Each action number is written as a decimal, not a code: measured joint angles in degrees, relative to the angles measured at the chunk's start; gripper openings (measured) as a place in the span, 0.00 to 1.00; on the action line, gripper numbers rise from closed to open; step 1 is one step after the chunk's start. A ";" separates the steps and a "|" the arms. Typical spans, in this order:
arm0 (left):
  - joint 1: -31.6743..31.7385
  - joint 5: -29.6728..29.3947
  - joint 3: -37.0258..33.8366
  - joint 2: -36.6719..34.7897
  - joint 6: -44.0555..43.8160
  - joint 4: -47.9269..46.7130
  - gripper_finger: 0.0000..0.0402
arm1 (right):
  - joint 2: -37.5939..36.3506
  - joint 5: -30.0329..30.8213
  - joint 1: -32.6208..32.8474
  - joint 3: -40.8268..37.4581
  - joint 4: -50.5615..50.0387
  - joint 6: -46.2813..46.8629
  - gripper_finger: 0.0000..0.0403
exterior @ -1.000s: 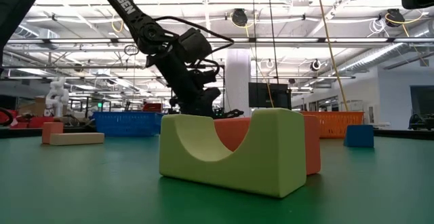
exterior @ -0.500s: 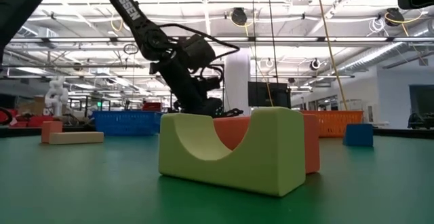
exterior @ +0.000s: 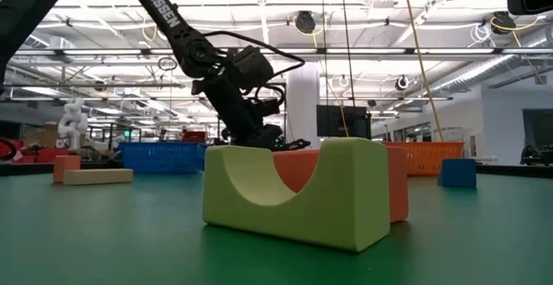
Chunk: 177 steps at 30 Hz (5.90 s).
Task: Sort & place blocks by color
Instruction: Put the top left blue block in the black basket
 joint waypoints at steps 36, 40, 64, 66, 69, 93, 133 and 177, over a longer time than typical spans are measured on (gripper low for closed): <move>2.29 2.59 -0.24 -0.72 13.72 0.40 0.48 | 0.00 -0.13 -2.53 0.01 -0.10 -2.99 0.97; 3.44 1.73 -0.24 -0.38 15.98 0.98 0.48 | 0.00 -0.17 -2.74 0.01 -0.10 -3.01 0.97; -1.11 -4.29 -0.20 -4.37 32.36 -1.44 0.45 | -0.02 -0.24 -2.98 0.01 -0.82 -6.92 0.97; 0.47 -1.53 -0.16 -3.72 32.32 0.95 0.45 | -0.02 -0.25 -3.31 0.01 -0.91 -7.23 0.97; 2.90 0.92 -0.24 -3.43 32.45 0.69 0.45 | -0.02 -0.22 -3.32 0.01 -0.90 -7.21 0.97; 8.60 9.93 17.79 7.45 31.93 -21.81 0.45 | -0.02 -6.22 -9.67 0.01 -1.33 -8.94 0.97; -29.88 2.87 17.57 -18.01 -15.56 -50.11 0.14 | -0.02 25.95 -10.23 0.03 8.28 -34.04 0.97; -73.17 24.94 -4.96 -21.84 -65.71 -49.11 0.18 | 9.64 33.33 -13.85 -0.01 8.56 -45.05 0.97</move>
